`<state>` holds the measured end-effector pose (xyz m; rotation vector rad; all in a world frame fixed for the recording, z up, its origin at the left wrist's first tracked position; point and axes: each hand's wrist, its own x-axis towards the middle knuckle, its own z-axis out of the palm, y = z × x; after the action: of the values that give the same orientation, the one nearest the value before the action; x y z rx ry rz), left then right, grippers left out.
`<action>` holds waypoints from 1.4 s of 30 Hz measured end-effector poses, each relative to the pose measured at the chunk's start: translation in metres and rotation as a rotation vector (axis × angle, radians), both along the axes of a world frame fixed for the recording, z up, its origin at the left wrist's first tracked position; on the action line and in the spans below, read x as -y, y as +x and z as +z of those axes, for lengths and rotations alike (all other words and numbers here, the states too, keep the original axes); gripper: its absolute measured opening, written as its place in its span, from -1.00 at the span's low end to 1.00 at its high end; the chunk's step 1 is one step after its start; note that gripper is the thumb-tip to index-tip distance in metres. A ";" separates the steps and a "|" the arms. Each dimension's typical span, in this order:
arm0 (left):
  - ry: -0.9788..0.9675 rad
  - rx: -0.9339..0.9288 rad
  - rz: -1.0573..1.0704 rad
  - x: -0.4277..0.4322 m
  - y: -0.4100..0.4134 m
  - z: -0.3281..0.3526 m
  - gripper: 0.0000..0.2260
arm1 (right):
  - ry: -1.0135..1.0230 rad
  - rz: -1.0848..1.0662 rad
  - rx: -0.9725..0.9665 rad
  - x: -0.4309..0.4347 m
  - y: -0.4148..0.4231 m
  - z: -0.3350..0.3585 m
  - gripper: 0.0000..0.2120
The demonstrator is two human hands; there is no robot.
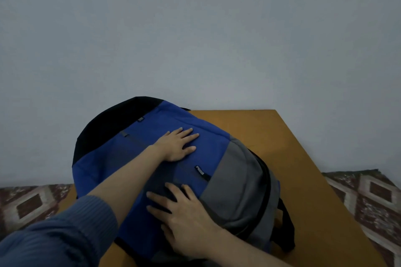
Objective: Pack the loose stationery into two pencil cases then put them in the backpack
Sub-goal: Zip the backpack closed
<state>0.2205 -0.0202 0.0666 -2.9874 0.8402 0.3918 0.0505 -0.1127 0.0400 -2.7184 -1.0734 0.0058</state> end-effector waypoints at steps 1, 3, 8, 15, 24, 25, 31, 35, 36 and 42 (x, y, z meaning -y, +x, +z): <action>-0.004 -0.002 -0.009 0.001 0.004 -0.001 -0.49 | -0.014 -0.005 -0.001 0.001 0.001 0.000 -0.53; 0.001 0.023 -0.033 0.001 0.011 -0.001 -0.47 | -0.057 -0.002 -0.015 0.000 0.003 -0.001 -0.50; 0.147 0.125 -0.084 0.010 0.023 0.007 -0.39 | -0.111 0.007 -0.049 -0.002 0.006 -0.003 -0.52; 0.135 0.108 0.073 0.009 0.025 0.011 -0.37 | -0.413 -0.056 -0.103 0.028 -0.003 0.028 -0.54; 0.066 -0.173 0.485 -0.051 0.006 0.039 -0.26 | -0.172 -0.602 -0.240 0.107 0.018 0.019 0.20; -0.008 -0.225 0.508 -0.050 0.003 0.041 -0.29 | -0.077 -0.703 -0.317 0.114 0.030 0.017 0.09; -0.226 -0.365 0.558 -0.067 -0.017 0.030 -0.55 | 0.000 -0.838 -0.429 0.121 0.097 0.017 -0.35; -0.280 0.013 0.767 -0.088 -0.016 0.005 -0.61 | 0.144 -0.986 -0.452 0.140 0.114 0.010 -0.39; -0.302 0.057 0.847 -0.091 -0.019 -0.001 -0.57 | 0.232 -1.037 -0.431 0.144 0.117 0.006 -0.37; -1.074 -0.508 1.135 -0.074 -0.024 -0.016 -0.49 | 1.030 -1.259 -0.818 0.144 0.120 0.008 -0.33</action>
<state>0.1970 0.0537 0.0501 -4.0720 -1.2769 0.9438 0.1708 -0.2563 0.0481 -1.6551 0.7354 0.2459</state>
